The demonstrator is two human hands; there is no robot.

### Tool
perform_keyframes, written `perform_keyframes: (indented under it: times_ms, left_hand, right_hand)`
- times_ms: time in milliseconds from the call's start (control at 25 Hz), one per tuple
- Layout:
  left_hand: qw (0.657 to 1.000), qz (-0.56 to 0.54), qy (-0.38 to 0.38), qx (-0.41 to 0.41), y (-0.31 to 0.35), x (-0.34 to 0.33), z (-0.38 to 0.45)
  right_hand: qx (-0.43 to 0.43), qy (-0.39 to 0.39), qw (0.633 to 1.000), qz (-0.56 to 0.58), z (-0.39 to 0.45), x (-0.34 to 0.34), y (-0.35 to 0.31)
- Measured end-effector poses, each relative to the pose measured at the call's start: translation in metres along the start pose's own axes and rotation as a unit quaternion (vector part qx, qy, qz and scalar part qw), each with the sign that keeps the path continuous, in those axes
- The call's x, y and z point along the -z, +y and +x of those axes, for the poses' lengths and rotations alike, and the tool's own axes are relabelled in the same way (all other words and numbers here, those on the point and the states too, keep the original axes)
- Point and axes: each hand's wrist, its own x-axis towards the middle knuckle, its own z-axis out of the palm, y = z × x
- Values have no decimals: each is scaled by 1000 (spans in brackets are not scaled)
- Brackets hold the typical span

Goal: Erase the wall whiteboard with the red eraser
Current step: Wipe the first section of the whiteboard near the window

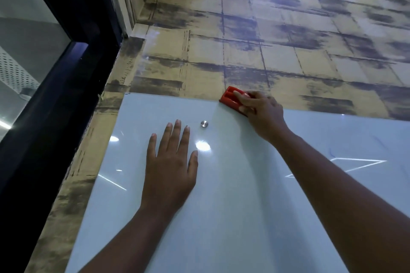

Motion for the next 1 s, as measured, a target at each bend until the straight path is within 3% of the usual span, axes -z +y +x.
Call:
perform_keyframes:
  times_ms: [240,400,520,640,760,880,1000]
  left_hand:
    - [1000,9,4,8,3,2,-1]
    - [1000,4,2,8,1,2,-2]
    - [1000,11,4,9,2,4,-3]
    - [1000,28,11,0,3,6,-4]
    - [999,28,15,15,7,8,-9]
    - [997,27,8,72,32,6,-20]
    - [993,37,2,116,52,1,-29]
  right_hand:
    - [36,2,999,-31,-21,-20,-50]
    - [83,15,996,10,-52,-15,-47]
    - [59,13,997,54,-81,3,-20]
    - [52,14,998,17,-88,18,10]
    - [-13,26,1000,-3,-76,26,31]
    - [-47,29,998,-15,-76,18,20]
    - [-11,47,999,6,-91,-5,-20]
